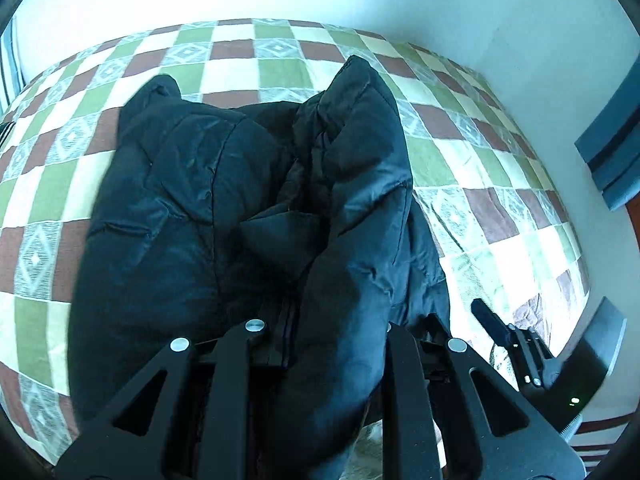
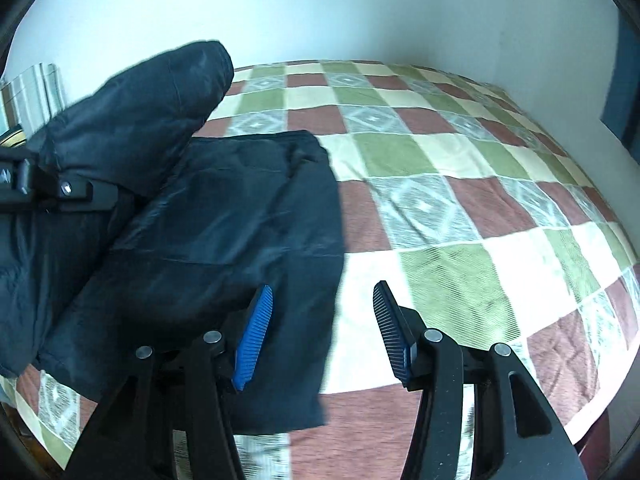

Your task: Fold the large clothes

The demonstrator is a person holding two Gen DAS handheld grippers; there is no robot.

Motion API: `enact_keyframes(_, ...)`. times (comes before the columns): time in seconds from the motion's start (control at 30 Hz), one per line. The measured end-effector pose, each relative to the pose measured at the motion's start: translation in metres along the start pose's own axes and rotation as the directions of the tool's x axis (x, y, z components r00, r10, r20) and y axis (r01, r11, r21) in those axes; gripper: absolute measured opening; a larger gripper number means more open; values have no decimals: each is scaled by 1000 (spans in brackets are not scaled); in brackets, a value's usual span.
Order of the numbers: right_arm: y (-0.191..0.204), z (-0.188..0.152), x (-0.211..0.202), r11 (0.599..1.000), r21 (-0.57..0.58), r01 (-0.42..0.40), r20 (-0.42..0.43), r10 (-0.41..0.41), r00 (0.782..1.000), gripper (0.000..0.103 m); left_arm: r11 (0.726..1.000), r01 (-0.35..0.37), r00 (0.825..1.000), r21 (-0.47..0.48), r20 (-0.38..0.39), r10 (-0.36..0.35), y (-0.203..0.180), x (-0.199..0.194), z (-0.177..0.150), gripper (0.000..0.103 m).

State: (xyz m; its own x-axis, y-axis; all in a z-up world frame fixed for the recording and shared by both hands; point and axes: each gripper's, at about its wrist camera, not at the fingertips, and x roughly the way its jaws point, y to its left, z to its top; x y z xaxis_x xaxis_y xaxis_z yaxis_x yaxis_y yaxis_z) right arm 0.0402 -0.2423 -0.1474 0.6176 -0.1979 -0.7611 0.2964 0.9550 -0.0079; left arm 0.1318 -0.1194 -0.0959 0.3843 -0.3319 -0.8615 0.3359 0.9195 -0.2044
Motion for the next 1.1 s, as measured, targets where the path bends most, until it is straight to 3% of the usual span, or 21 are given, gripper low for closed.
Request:
enact_keyframes(0.33, -50, -14, 13, 997, 66, 42, -53, -38, 998, 53, 999, -38, 999, 23, 17, 37, -43, 49, -14, 17)
enact_keyframes(0.57, -64, -15, 13, 995, 93, 38, -58, -33, 998, 53, 996, -76, 996, 42, 51, 74, -48, 44, -16, 17)
enact_keyframes(0.7, -64, -15, 7, 995, 92, 42, -46, -38, 998, 53, 995, -78, 995, 57, 63, 75, -54, 36, -18, 28)
enact_keyframes(0.83, -66, -15, 3, 994, 98, 46, -46, -42, 998, 53, 998, -10, 996, 62, 88, 5, -60, 18, -19, 53)
enact_keyframes(0.97, -66, -14, -2, 994, 103, 46, -45, -42, 998, 53, 996, 56, 991, 69, 116, -63, -64, -6, -19, 58)
enact_keyframes(1.1, -61, -11, -10, 995, 97, 36, -32, -33, 999, 53, 996, 45, 983, 78, 172, -58, -56, -34, -22, 59)
